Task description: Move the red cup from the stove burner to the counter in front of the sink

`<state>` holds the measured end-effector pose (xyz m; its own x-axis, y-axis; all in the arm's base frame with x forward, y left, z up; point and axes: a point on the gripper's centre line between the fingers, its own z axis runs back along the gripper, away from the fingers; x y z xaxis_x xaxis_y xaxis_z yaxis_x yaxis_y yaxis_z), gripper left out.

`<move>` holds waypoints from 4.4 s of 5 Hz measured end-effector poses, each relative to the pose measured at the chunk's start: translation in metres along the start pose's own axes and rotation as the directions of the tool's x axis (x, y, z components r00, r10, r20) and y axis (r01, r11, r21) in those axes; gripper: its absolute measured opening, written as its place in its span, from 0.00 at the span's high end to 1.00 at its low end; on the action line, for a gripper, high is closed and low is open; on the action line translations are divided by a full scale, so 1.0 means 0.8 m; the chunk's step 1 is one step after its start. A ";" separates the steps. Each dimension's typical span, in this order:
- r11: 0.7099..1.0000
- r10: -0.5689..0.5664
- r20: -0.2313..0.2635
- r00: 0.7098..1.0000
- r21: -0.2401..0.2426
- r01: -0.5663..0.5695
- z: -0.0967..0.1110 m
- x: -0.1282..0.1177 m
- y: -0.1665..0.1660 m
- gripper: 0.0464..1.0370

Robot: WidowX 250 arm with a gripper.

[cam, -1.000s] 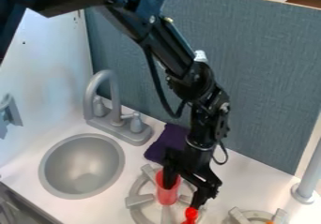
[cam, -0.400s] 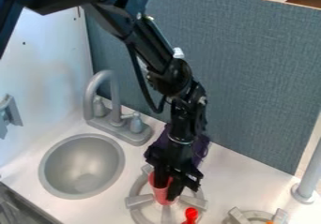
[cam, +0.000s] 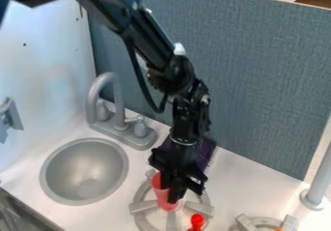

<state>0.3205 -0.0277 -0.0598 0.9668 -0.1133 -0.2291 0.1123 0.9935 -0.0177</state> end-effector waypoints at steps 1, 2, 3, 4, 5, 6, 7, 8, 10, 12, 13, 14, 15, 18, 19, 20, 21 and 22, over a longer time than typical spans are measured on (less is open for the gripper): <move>0.998 0.063 0.006 0.998 -0.022 -0.063 0.028 -0.034 0.028 0.93; 0.985 0.170 -0.033 0.985 -0.009 -0.170 0.038 -0.054 0.054 0.94; 0.955 0.294 -0.062 0.954 -0.017 -0.296 0.026 -0.062 0.080 0.94; 0.942 0.331 -0.112 0.937 -0.027 -0.335 -0.013 -0.076 0.084 0.94; 0.912 0.409 -0.122 0.905 0.007 -0.411 -0.038 -0.079 0.083 0.94; 0.917 0.399 -0.131 0.908 0.056 -0.395 -0.052 -0.076 0.069 0.94; 0.915 0.399 -0.117 0.910 0.111 -0.387 -0.056 -0.070 0.065 0.94; 0.921 0.376 -0.094 0.922 0.141 -0.362 -0.055 -0.066 0.068 0.94; 0.927 0.355 -0.076 0.932 0.156 -0.341 -0.056 -0.072 0.071 0.90; 0.950 0.309 0.072 0.948 0.014 -0.311 -0.020 -0.088 0.069 0.39; 0.956 0.291 0.138 0.947 -0.013 -0.292 -0.007 -0.092 0.070 0.09; 0.960 0.280 0.134 0.951 -0.012 -0.281 -0.003 -0.094 0.069 0.03; 0.970 0.243 0.201 0.949 -0.037 -0.240 0.023 -0.084 0.063 0.03; 0.997 -0.078 0.377 0.923 0.056 0.061 0.121 -0.010 -0.047 0.04; 0.984 -0.175 0.364 0.915 0.051 0.168 0.121 0.006 -0.092 0.04; 0.952 -0.302 0.329 0.895 0.060 0.299 0.106 0.005 -0.137 0.04; 0.928 -0.370 0.275 0.887 0.069 0.365 0.096 -0.011 -0.162 0.04; 0.925 -0.377 0.197 0.905 0.019 0.381 0.075 -0.020 -0.181 0.04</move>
